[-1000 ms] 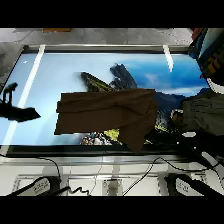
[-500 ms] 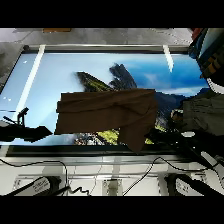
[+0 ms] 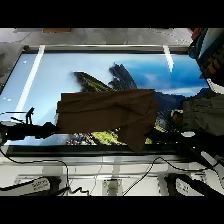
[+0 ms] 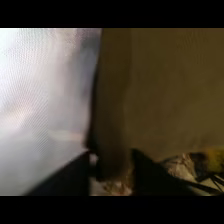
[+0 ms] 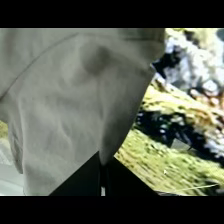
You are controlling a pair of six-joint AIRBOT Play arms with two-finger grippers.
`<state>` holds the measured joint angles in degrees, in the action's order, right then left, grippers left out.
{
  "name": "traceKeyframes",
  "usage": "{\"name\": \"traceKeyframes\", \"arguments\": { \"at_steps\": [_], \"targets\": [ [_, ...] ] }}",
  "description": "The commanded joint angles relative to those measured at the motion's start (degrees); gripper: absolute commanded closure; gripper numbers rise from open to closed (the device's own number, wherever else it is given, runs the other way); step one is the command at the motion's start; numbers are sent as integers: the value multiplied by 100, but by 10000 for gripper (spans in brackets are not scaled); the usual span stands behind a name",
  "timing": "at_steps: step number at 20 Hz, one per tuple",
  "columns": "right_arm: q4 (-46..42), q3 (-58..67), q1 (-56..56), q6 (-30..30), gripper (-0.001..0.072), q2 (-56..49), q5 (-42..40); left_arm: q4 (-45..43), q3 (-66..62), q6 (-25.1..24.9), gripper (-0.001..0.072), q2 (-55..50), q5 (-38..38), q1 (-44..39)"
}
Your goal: Fold the clothes and pants, and hang the long-sleeved shirts on hangers.
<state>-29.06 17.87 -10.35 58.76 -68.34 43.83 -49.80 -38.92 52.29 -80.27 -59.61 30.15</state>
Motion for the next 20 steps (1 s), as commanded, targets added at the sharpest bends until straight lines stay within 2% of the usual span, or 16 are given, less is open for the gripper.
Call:
{"name": "traceKeyframes", "arguments": {
  "at_steps": [1,4,8,11,13,15,18,20],
  "targets": [
    [-9,94,4,2,694,0,33,223,-17,-79,697,-68,46,-282],
    [-11,442,4,-269,696,223,610,673,-175,-841,698,127,-450,-459],
    [-11,946,4,57,696,1303,625,837,-798,-835,698,1038,-426,-275],
    [-7,1488,4,393,696,2127,439,1012,-1231,-822,698,1773,-15,-9],
    [70,1731,127,688,696,2326,-348,1167,-1237,-820,698,2050,640,-31],
    [76,1773,597,957,697,2173,-1674,1421,-1235,-817,699,1969,1196,-302],
    [94,1891,1504,1270,697,1305,-3375,1585,-1237,-817,699,1478,2444,-1005],
    [111,2234,1864,1283,697,505,-4057,1604,-1237,-780,699,1008,3307,-1508]
  ]
}}
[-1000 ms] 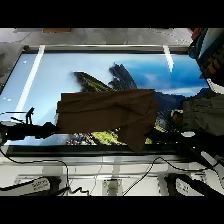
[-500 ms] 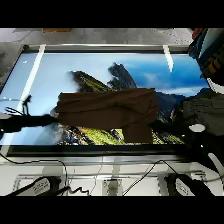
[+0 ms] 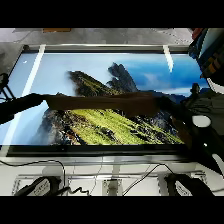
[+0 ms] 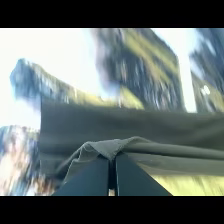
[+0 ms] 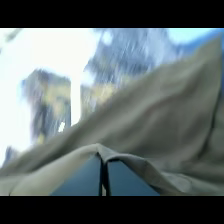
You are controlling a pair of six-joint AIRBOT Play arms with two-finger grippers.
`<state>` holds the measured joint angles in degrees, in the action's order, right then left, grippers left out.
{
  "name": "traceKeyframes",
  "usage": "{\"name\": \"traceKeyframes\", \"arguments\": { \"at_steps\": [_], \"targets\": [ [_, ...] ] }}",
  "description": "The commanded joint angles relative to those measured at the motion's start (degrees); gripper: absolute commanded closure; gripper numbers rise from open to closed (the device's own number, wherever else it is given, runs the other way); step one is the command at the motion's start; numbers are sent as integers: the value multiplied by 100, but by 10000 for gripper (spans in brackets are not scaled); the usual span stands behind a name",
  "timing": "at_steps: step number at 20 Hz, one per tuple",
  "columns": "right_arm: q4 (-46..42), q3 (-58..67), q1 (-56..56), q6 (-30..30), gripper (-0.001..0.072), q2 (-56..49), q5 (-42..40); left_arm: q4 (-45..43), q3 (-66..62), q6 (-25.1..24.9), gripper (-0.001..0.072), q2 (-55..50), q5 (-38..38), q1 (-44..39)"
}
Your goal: Fold the clothes and pants, and hang the long-sleeved shirts on hangers.
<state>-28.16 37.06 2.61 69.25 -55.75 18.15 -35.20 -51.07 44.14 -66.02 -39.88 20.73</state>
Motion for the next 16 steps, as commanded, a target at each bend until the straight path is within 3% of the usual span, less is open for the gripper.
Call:
{"name": "traceKeyframes", "arguments": {
  "at_steps": [1,4,10,11,12,13,16],
  "targets": [
    [101,619,651,234,697,-1246,-1648,146,-26,151,699,-664,1746,-787],
    [144,1521,629,234,697,-2441,-1668,144,-125,387,699,-1268,2695,-1150],
    [122,2636,629,225,691,-3657,-1613,138,-448,382,698,-1840,2964,-1158],
    [68,2638,629,205,567,-3654,-1591,87,-448,380,667,-1836,3034,-1158],
    [-4,2640,629,170,232,-3635,-1532,-20,-448,378,446,-1818,3023,-1139],
    [-144,2640,629,168,37,-3600,-1421,-94,-448,382,26,-1786,2975,-1132],
    [-597,2640,614,170,38,-3447,-1102,-74,-448,391,24,-1497,2452,-894]
  ]
}}
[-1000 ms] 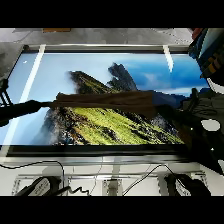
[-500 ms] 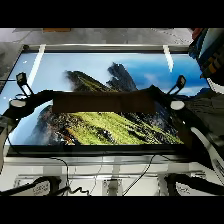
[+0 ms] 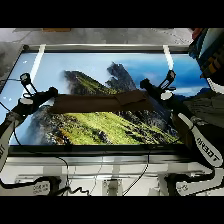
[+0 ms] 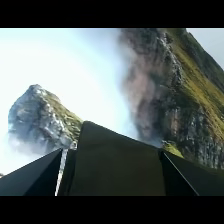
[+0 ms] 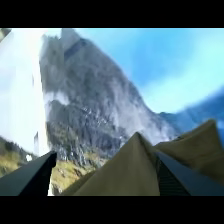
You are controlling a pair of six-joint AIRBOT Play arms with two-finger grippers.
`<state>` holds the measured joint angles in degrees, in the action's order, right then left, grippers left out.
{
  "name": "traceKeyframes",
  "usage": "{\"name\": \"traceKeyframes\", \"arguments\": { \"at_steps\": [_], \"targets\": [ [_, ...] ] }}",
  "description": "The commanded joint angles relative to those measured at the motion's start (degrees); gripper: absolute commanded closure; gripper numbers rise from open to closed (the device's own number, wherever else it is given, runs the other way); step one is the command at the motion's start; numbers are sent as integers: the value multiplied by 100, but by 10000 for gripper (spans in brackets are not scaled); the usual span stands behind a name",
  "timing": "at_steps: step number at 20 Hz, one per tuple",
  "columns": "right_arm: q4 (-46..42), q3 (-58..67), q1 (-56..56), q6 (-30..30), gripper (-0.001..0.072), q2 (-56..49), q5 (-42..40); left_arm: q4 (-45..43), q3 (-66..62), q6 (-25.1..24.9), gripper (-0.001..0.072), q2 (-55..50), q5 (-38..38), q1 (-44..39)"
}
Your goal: Fold the clothes and pants, and hang the long-sleeved shirts on hangers.
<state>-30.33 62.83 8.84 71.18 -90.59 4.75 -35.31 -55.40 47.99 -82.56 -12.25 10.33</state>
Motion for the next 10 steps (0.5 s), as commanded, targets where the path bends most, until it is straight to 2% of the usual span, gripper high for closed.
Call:
{"name": "traceKeyframes", "arguments": {
  "at_steps": [1,2,4,5,6,7,10],
  "targets": [
    [-490,63,-44,-22,41,98,341,-68,-15,57,117,286,-621,341],
    [-538,63,-116,-22,42,153,426,-66,-17,184,212,389,-1084,616],
    [-560,63,-313,-22,43,225,717,-68,-17,450,208,417,-2356,1259],
    [-562,63,-411,-22,42,234,885,-66,-17,542,187,361,-3023,1552],
    [-564,63,-507,-22,43,232,1084,-68,-17,579,119,278,-3589,1797],
    [-564,63,-584,-22,43,232,1248,-70,-17,581,14,195,-3952,1950],
    [-568,63,-671,-20,43,232,1523,-61,-17,581,-3,-103,-4249,2035]
  ]
}}
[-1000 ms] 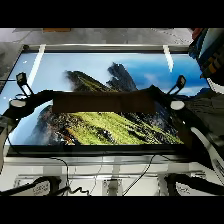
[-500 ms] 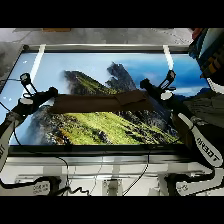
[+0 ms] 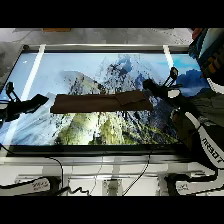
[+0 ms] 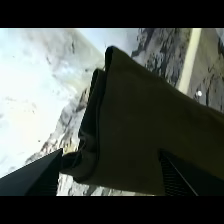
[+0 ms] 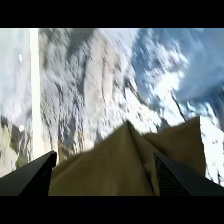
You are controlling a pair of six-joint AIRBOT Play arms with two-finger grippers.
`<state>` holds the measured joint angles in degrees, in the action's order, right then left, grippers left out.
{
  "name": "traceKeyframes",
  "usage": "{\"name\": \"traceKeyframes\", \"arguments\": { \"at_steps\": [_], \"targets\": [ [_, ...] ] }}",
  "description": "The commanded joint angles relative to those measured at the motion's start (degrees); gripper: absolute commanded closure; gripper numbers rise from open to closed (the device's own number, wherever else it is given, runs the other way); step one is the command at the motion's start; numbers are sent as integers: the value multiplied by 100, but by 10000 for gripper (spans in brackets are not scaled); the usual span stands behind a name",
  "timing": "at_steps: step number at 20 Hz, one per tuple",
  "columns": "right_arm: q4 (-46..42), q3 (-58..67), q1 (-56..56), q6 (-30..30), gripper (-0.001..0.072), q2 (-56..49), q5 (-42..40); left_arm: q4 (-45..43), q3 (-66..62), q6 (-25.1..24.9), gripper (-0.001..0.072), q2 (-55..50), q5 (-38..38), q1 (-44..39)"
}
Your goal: Fold the clothes and pants, and hang the long-sleeved shirts on hangers.
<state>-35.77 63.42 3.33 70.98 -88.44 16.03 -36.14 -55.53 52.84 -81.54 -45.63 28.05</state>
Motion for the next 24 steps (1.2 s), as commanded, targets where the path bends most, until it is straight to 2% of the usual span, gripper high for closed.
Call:
{"name": "traceKeyframes", "arguments": {
  "at_steps": [1,7,12,13,14,15,16,17,19,21,22,23,24],
  "targets": [
    [-24,4,-120,-2,43,17,424,20,-4,98,-3,-334,-916,186],
    [-7,4,-111,0,43,17,905,160,-7,85,-3,-1132,-662,-404],
    [-37,170,66,-13,43,17,1714,667,-52,74,6,-1193,673,-859],
    [-48,229,160,-13,43,17,1768,667,-59,76,42,-1193,922,-970],
    [-50,282,282,-13,44,17,1746,667,-59,76,181,-1193,1137,-1073],
    [-50,323,393,-13,44,17,1687,667,-61,79,396,-1193,1346,-1176],
    [-52,358,509,-11,44,17,1593,669,-66,79,578,-1193,1484,-1257],
    [-52,382,605,-11,45,17,1515,664,-94,79,697,-1193,1528,-1316],
    [-57,411,778,-9,63,20,1425,656,-234,74,699,-1178,1513,-1373],
    [-70,470,894,-11,192,20,1438,420,-455,72,700,-1027,1351,-1386],
    [-85,544,949,-9,333,9,1427,153,-566,72,700,-890,1235,-1394],
    [-149,647,999,-13,622,4,1390,-223,-686,74,700,-693,1104,-1419],
    [-229,756,1038,-17,694,4,1296,-555,-782,72,700,-474,992,-1458]
  ]
}}
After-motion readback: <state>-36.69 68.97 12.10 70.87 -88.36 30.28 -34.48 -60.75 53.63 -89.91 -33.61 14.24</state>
